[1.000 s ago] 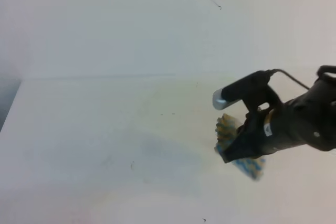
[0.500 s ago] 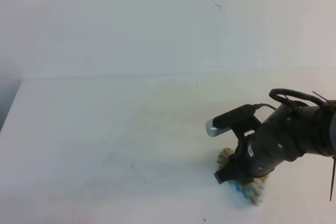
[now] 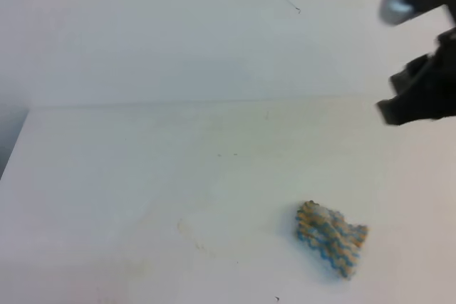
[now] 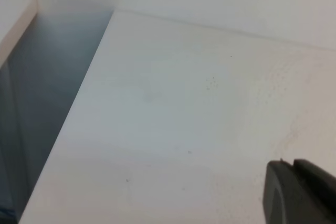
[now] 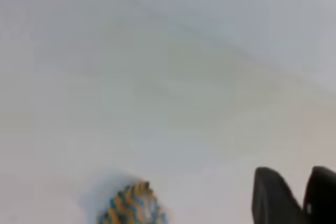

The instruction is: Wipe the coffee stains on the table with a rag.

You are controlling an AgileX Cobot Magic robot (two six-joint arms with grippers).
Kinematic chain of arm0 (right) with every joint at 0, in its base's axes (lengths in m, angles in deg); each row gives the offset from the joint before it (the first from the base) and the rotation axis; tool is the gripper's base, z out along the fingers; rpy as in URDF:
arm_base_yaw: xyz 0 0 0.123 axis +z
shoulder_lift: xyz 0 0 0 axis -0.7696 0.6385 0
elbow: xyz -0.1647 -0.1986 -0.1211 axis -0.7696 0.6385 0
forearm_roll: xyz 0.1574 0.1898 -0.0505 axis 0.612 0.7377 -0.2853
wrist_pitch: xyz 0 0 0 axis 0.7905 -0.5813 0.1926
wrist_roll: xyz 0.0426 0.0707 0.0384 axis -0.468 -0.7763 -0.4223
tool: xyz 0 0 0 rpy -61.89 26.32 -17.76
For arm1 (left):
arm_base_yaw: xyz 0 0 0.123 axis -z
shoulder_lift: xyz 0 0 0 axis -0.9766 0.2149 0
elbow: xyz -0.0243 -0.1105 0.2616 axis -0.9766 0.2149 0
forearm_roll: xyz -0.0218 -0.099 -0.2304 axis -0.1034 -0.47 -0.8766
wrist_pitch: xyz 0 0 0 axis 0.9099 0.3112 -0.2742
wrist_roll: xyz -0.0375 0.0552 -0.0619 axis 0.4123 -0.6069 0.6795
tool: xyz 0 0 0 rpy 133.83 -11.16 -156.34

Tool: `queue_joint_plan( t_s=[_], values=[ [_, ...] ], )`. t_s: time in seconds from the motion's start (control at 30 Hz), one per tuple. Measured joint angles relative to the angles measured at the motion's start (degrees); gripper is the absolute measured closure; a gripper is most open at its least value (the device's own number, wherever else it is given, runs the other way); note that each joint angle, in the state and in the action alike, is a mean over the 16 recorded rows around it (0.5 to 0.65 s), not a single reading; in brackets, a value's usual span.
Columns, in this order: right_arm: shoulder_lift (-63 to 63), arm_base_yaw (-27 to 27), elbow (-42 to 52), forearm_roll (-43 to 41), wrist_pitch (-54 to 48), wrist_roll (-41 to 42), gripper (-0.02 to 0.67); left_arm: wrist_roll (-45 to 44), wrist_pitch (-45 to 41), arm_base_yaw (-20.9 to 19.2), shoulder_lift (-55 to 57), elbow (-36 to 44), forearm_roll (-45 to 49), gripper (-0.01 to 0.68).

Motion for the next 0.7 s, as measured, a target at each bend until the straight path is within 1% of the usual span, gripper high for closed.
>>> queue_joint_plan(
  t_s=[0.13, 0.23, 0.5, 0.7],
  values=[
    [-10.82, 0.01, 3.36, -2.01, -1.48, -1.23, 0.604, 0.02, 0.0, 0.0, 0.0, 0.0, 0.0, 0.674],
    [-18.49, 0.03, 7.98, -2.79, -1.34, -2.95, 0.642, 0.01, 0.0, 0.0, 0.0, 0.0, 0.0, 0.674],
    [-35.6, 0.08, 25.84, -2.62, 3.03, -8.38, 0.649, -0.03, 0.0, 0.0, 0.0, 0.0, 0.0, 0.674],
    [-43.55, 0.11, 37.2, -2.1, 6.07, -10.95, 0.65, -0.09, 0.0, 0.0, 0.0, 0.0, 0.0, 0.674]
  ],
)
